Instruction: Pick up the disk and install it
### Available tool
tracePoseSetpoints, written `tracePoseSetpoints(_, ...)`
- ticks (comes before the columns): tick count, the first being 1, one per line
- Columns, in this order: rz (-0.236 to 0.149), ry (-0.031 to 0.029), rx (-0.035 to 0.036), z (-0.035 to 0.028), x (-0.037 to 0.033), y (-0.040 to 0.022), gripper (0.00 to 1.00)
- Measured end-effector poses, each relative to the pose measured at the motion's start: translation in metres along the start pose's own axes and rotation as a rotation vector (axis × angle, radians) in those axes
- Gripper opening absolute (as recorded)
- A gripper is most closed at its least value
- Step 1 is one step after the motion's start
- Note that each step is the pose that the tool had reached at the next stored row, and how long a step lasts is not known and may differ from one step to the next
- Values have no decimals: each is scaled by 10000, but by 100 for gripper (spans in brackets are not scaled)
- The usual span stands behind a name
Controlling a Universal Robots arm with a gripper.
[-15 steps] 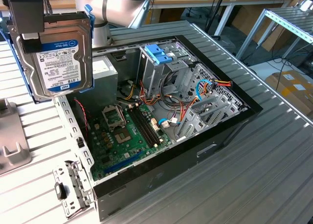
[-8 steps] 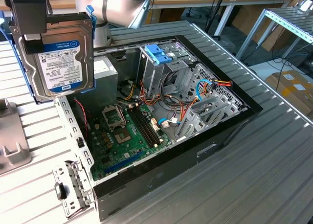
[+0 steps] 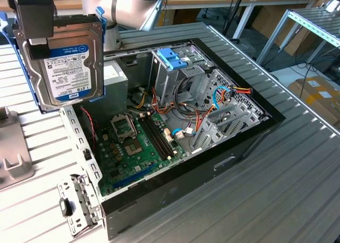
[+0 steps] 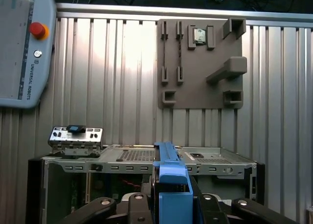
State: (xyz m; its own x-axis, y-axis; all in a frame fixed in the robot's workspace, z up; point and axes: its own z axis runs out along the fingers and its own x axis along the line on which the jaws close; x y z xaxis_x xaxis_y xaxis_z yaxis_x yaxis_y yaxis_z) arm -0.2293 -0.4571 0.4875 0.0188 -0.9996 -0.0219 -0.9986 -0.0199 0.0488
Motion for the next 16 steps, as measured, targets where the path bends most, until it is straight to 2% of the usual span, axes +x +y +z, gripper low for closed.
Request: tracePoseSetpoints(16, 1, 0, 0, 7, 73, -38, 37)
